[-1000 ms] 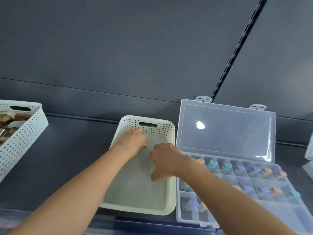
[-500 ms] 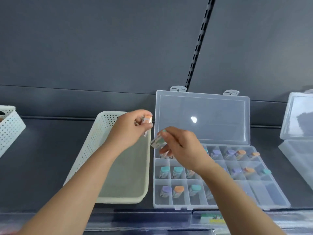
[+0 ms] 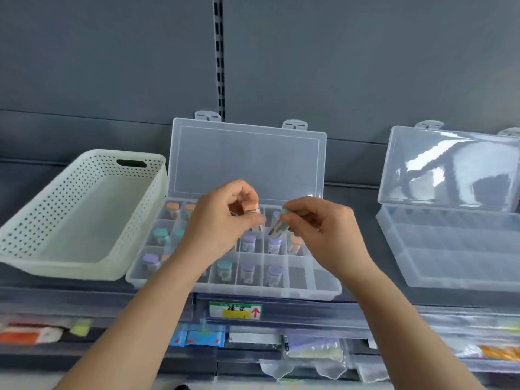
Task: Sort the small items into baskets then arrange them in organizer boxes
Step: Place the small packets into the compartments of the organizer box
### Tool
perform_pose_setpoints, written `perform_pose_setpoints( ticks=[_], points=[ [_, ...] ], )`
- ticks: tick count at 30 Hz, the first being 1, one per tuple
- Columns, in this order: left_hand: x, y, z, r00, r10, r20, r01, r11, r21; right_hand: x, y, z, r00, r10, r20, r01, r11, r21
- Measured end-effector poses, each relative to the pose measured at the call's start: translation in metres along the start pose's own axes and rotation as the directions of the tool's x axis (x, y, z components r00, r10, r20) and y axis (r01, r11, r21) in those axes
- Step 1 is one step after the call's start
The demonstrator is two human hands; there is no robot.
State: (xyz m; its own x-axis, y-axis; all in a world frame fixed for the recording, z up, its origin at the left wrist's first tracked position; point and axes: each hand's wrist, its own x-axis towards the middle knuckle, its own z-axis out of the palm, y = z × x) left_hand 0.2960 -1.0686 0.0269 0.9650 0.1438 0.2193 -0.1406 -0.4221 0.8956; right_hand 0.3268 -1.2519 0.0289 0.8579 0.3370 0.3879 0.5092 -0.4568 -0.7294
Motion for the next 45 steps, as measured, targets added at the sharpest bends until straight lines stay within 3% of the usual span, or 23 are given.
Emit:
perform_pose_setpoints(
  ticks=[3,8,17,23,45],
  points=[
    [-0.014,0.012,0.034,1.0,0.015,0.002,-0.015,0.998,0.067,-0.013,0.019,-0.025,0.999,-0.033,0.005,0.033,0.998,-0.053],
    [-0.029,0.025,0.073,0.981,0.171,0.096,-0.195,0.887,0.419,-0.024,0.043,-0.048,0.987,-0.162,0.024,0.163,0.962,-0.221],
    [-0.037,0.012,0.094,0.962,0.138,0.236,-0.258,0.739,0.622,-0.042,0.066,-0.048,0.983,-0.116,0.144,0.152,0.95,-0.273],
    [-0.042,0.004,0.097,0.956,0.138,0.259,-0.284,0.665,0.691,-0.049,0.075,-0.036,0.981,-0.084,0.173,0.134,0.942,-0.307],
    [-0.05,-0.004,0.097,0.966,0.047,0.256,-0.225,0.647,0.729,-0.058,0.071,-0.035,0.97,-0.025,0.242,0.122,0.91,-0.396]
  ],
)
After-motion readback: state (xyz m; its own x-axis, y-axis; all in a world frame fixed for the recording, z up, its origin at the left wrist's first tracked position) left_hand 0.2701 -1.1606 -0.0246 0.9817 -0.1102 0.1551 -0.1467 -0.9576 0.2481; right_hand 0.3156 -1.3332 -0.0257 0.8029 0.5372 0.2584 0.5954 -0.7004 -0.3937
